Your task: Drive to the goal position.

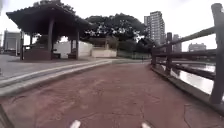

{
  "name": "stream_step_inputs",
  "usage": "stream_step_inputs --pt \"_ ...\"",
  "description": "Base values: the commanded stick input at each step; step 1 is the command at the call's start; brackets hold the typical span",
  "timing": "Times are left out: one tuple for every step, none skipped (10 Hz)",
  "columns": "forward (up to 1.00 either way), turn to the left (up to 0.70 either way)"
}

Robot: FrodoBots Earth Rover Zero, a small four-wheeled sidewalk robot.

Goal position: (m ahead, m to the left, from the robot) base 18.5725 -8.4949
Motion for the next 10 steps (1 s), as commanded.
stream_step_inputs --pt "0.00 0.00" --pt "0.00 0.00" --pt "0.00 0.00" --pt "0.00 0.00" --pt "0.20 0.00" --pt "0.70 0.00" --pt "0.70 0.00" --pt "0.70 0.00" --pt "0.70 0.00" --pt "0.70 0.00"
